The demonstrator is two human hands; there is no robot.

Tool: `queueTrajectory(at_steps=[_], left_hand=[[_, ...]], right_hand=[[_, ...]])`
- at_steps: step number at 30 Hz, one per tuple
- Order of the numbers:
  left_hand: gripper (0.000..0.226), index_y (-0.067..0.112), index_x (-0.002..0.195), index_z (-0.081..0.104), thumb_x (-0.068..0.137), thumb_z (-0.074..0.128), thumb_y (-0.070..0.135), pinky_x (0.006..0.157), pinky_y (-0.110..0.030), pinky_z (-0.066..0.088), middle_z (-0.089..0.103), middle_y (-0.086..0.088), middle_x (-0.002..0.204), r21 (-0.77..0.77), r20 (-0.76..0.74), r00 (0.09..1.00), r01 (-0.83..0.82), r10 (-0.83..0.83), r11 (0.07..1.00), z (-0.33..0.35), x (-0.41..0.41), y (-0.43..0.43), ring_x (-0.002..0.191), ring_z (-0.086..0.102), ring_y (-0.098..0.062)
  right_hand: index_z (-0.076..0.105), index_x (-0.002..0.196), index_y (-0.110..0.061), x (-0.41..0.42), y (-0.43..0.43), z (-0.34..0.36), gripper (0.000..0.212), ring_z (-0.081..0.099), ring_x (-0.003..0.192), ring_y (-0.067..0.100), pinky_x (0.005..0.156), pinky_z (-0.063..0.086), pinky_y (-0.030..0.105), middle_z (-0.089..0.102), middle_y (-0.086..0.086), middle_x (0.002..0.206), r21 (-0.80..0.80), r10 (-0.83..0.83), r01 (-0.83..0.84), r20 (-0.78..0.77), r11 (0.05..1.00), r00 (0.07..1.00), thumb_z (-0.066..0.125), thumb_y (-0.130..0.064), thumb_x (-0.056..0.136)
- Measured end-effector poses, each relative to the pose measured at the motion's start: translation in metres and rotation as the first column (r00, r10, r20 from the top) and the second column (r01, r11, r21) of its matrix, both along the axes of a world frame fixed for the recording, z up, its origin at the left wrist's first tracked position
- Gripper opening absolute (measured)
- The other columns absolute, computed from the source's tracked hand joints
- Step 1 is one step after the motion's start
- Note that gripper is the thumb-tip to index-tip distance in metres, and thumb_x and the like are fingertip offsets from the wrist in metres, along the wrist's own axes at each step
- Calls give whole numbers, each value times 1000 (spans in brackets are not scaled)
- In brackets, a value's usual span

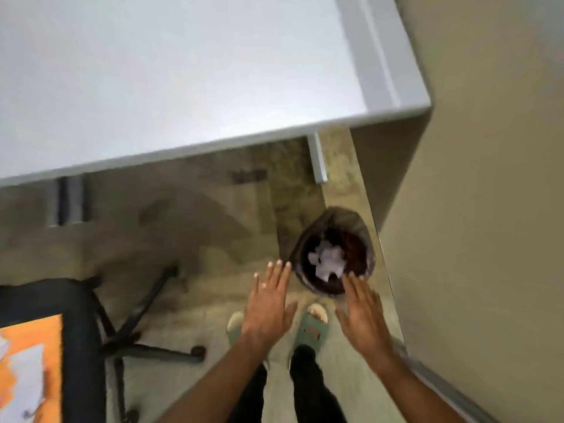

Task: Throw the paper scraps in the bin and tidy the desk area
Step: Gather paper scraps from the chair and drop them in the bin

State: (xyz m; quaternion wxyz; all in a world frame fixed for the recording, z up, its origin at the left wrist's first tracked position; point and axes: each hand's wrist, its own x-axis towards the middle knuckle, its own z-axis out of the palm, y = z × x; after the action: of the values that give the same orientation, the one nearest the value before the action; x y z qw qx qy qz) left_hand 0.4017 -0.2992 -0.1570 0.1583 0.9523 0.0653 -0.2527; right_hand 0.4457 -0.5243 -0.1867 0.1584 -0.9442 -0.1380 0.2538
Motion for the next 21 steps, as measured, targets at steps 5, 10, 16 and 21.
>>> queueTrajectory(at_steps=[5, 10, 16, 21], left_hand=[[82, 17, 158, 27, 93, 36, 66, 121, -53, 23, 25, -2, 166, 43, 128, 953, -282, 274, 958, 72, -52, 44, 153, 24, -23], [88, 21, 161, 16, 94, 31, 75, 123, -53, 12, 10, 2, 169, 27, 235, 823, -538, 518, 842, 132, -109, 113, 156, 7, -19], [87, 20, 161, 13, 94, 31, 72, 123, -60, 15, 10, -2, 170, 91, 201, 617, -785, 761, 612, 175, -235, 188, 157, 6, -22], [91, 22, 162, -2, 96, 41, 68, 121, -64, 13, -5, -4, 170, 144, 104, 401, -911, 910, 385, 176, -352, 216, 157, -4, -26]], right_hand=[[42, 152, -18, -3, 44, 80, 68, 46, 142, 31, 104, 48, 56, 46, 8, 156, -86, 122, -120, 18, 989, 992, 38, -53, 94], [37, 155, -29, 0, 116, 154, 82, 33, 150, 26, 115, 33, 53, 36, 1, 162, -106, 265, -254, 110, 961, 958, 17, -68, 86], [36, 154, -21, -39, 230, 205, 70, 24, 151, 34, 116, 33, 61, 31, 10, 163, -28, 544, -550, 187, 835, 818, 61, -48, 95], [35, 153, -23, -102, 333, 205, 75, 27, 149, 38, 112, 39, 61, 29, 12, 161, 4, 747, -761, 186, 648, 638, 64, -53, 90]])
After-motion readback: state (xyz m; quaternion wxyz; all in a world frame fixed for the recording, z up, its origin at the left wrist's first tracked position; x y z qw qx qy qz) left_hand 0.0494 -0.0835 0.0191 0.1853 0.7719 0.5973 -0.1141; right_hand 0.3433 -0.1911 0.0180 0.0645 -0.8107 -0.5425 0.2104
